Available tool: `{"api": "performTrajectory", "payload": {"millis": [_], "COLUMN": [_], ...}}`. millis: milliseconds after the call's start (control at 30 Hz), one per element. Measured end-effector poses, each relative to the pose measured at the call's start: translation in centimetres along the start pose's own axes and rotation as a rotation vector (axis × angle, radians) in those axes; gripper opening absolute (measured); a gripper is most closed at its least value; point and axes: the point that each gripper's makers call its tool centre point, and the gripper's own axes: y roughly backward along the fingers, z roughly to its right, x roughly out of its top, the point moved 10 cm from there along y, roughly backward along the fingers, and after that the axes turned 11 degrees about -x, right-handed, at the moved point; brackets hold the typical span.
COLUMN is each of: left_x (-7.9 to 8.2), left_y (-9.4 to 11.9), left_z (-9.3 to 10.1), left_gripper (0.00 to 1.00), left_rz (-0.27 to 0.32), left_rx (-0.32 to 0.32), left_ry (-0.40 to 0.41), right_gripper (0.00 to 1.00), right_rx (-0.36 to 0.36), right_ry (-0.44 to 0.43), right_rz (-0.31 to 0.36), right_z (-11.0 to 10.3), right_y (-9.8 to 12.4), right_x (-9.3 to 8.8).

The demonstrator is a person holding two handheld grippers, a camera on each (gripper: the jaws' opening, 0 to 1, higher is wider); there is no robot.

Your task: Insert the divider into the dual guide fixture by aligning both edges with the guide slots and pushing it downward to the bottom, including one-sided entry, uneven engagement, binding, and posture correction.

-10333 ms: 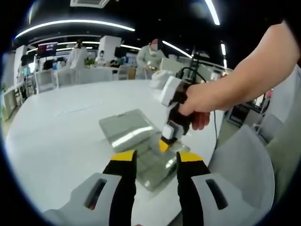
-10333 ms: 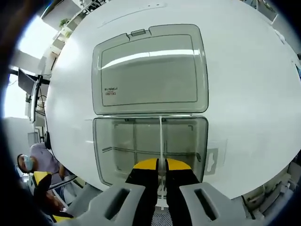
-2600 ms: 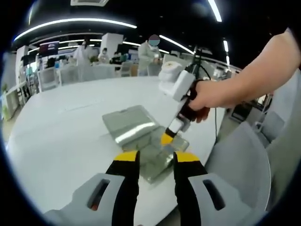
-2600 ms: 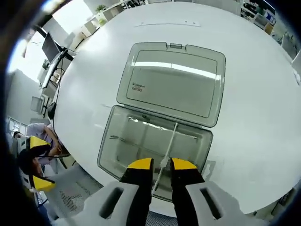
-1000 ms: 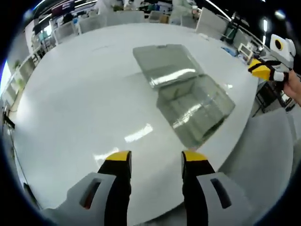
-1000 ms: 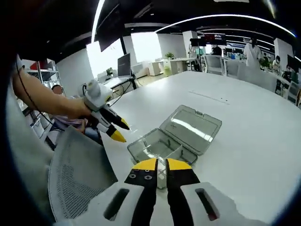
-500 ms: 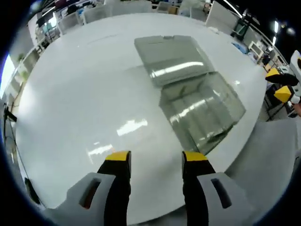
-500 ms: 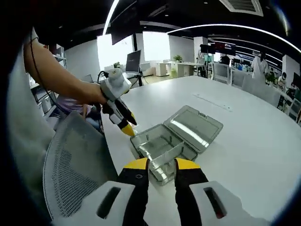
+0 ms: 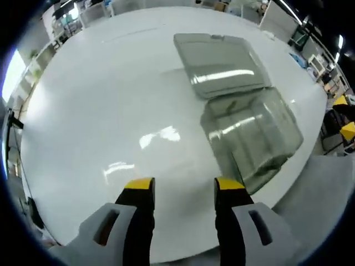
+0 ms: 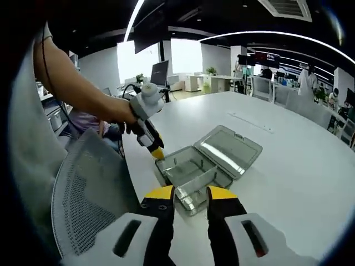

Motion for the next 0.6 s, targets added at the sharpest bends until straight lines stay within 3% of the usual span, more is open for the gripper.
{"api": "performTrajectory", "payload": {"millis": [433, 600], "left_x": [0.48, 0.69], "left_y": [-0.87, -0.85], "left_z": [-0.17, -0.07], "left_gripper": [0.39, 0.4], "left_rz": [-0.028, -0.027], "left_rx": [0.058, 0.091], "left_ry": [0.011, -0.028], "right_gripper": [0.19, 0.19], "right_rx": [-0.002, -0.005], "right_ry": [0.003, -0.001], "right_rz": [0.007, 0.013], "right_z": [0.11, 0.23], "right_y": [0.0, 0.06], "right_x": [-0.07, -0.09]}}
